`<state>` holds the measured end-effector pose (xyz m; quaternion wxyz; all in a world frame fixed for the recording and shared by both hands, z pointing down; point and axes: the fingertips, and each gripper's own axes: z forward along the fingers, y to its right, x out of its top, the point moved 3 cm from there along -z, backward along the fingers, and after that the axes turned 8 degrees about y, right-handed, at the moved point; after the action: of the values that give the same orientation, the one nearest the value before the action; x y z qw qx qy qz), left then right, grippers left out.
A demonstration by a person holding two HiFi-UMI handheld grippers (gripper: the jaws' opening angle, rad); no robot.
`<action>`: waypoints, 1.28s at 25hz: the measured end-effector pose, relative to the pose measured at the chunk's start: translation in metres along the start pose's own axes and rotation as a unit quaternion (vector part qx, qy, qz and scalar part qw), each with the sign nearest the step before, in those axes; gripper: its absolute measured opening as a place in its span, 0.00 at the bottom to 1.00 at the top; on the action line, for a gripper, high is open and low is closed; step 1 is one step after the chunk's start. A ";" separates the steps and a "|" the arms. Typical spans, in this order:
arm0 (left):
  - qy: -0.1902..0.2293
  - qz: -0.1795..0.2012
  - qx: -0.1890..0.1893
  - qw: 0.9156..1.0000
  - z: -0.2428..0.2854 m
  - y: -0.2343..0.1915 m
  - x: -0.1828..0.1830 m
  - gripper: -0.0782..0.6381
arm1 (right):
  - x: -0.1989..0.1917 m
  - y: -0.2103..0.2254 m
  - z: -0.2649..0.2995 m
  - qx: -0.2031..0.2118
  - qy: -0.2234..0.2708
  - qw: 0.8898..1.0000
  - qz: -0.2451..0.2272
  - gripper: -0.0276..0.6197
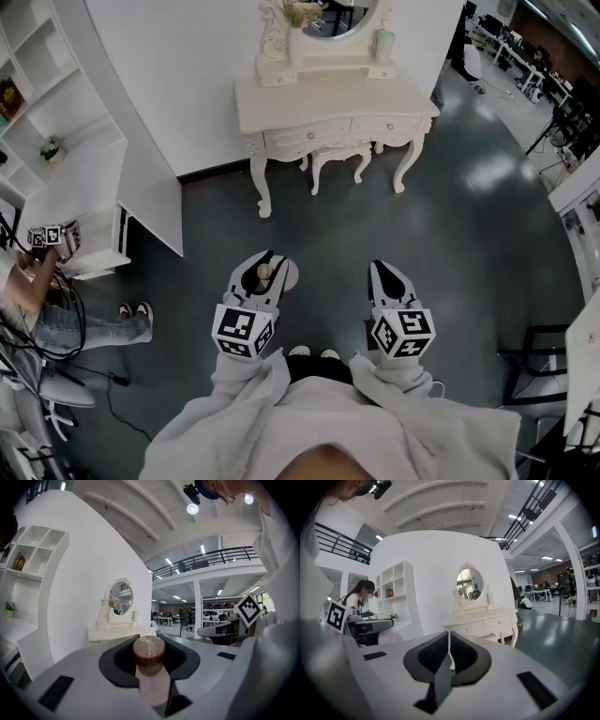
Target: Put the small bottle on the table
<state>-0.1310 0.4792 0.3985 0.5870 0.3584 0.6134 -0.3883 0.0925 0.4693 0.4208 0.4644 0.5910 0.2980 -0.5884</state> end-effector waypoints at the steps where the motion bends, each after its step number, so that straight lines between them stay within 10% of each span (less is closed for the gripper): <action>1: 0.001 0.001 -0.003 1.000 -0.001 0.000 0.001 0.28 | 0.000 -0.001 -0.001 -0.004 0.004 1.000 0.014 0.10; 32: -0.021 -0.008 -0.045 0.999 -0.016 -0.025 -0.025 0.28 | -0.042 -0.028 0.007 -0.047 -0.018 0.997 0.054 0.10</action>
<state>-0.1587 0.4831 0.4251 0.6124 0.3186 0.6203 -0.3725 0.0585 0.4821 0.4569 0.5282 0.5732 0.2846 -0.5581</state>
